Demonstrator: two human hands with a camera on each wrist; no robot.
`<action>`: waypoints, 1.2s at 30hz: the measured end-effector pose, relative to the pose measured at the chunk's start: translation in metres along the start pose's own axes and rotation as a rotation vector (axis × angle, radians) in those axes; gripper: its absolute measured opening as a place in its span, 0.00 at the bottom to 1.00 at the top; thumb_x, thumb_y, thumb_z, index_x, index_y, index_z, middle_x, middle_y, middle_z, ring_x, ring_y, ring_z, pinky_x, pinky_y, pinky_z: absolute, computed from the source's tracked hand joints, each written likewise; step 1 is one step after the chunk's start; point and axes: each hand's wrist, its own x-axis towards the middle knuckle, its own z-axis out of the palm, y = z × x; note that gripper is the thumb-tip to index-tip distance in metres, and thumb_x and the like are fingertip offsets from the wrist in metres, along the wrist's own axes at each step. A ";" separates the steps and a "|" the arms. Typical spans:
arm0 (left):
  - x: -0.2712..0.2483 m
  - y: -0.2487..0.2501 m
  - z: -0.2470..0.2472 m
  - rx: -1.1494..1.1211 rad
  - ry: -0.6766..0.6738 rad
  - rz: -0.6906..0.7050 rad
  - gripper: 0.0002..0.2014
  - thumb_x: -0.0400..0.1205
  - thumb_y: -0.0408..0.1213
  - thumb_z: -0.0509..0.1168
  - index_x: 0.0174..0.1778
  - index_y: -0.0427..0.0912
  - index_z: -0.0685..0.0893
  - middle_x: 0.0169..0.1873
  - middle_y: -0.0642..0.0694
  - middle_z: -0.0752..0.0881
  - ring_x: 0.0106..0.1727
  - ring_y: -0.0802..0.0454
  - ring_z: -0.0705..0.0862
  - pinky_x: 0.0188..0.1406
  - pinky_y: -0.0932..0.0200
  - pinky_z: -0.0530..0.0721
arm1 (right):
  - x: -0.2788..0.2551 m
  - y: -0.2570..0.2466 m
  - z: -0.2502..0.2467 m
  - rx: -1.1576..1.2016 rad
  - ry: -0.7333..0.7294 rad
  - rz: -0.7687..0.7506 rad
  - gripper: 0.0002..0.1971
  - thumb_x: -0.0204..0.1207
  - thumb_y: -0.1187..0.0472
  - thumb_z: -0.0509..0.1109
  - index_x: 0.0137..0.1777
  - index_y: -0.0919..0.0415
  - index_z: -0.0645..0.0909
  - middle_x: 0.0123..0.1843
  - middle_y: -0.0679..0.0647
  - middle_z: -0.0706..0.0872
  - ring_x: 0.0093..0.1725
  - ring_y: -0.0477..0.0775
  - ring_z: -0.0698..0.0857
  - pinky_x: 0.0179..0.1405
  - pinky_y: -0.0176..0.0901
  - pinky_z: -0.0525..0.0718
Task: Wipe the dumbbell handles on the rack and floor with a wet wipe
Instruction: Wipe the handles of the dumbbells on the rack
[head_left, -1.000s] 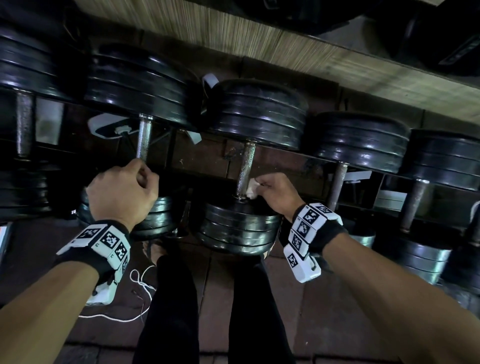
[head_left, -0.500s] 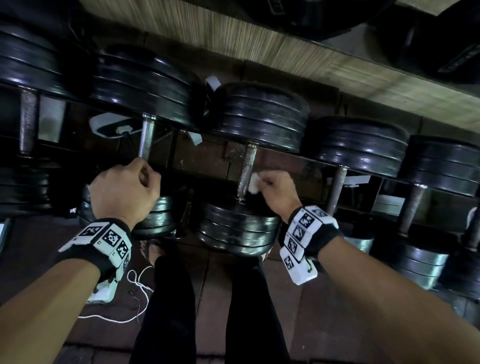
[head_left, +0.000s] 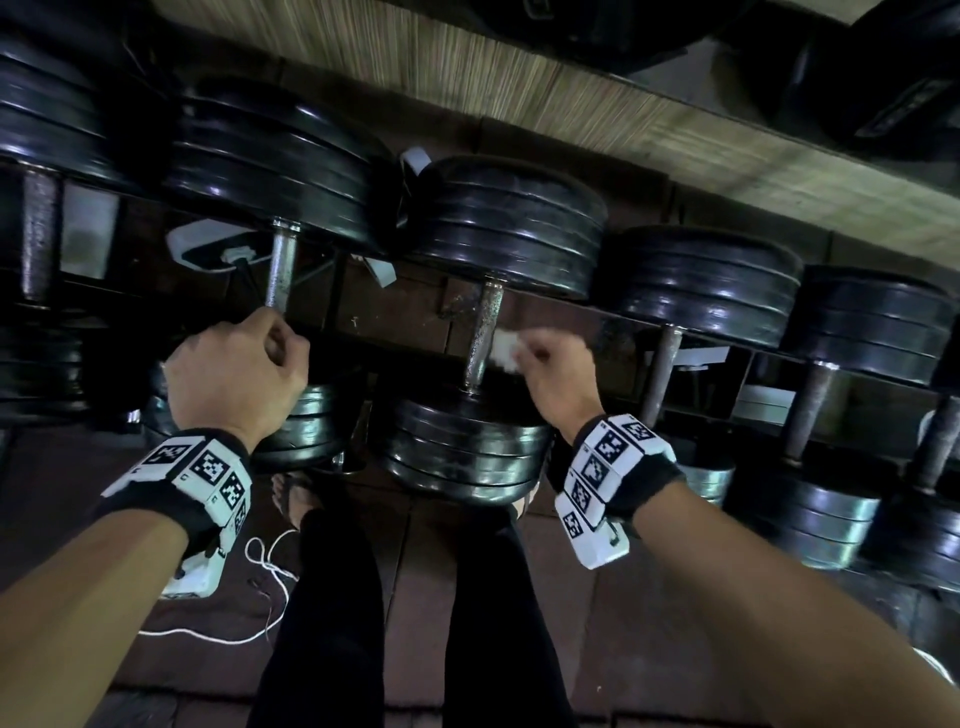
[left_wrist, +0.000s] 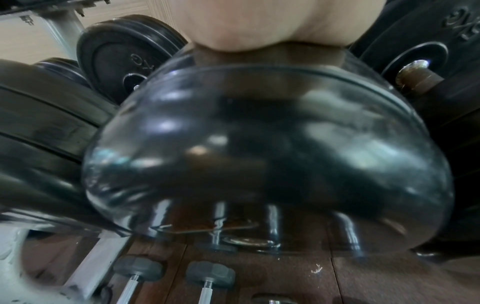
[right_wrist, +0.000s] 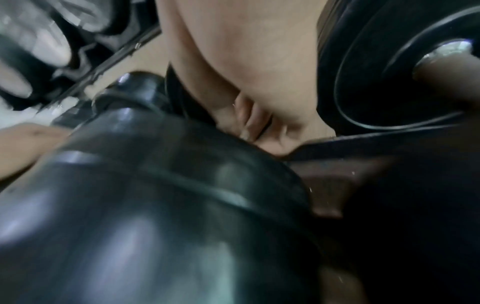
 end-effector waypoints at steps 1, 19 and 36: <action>0.000 0.000 0.000 -0.001 -0.003 0.000 0.05 0.78 0.40 0.68 0.38 0.43 0.85 0.27 0.38 0.83 0.32 0.31 0.82 0.31 0.50 0.71 | 0.006 -0.007 0.000 0.020 0.107 -0.023 0.11 0.83 0.64 0.70 0.62 0.63 0.89 0.57 0.58 0.92 0.57 0.55 0.88 0.58 0.34 0.78; 0.000 -0.006 0.005 -0.035 0.037 0.052 0.09 0.77 0.44 0.62 0.36 0.44 0.84 0.25 0.39 0.82 0.28 0.33 0.81 0.28 0.54 0.69 | 0.008 -0.031 0.010 -0.101 0.261 -0.327 0.12 0.83 0.65 0.69 0.62 0.62 0.88 0.53 0.63 0.90 0.52 0.63 0.88 0.56 0.53 0.85; -0.038 0.102 0.024 -0.676 -0.619 0.124 0.17 0.89 0.43 0.61 0.72 0.45 0.80 0.62 0.52 0.87 0.65 0.52 0.85 0.66 0.61 0.77 | -0.051 -0.014 -0.003 0.495 -0.265 0.047 0.07 0.81 0.60 0.74 0.58 0.54 0.87 0.42 0.55 0.91 0.45 0.45 0.88 0.55 0.39 0.82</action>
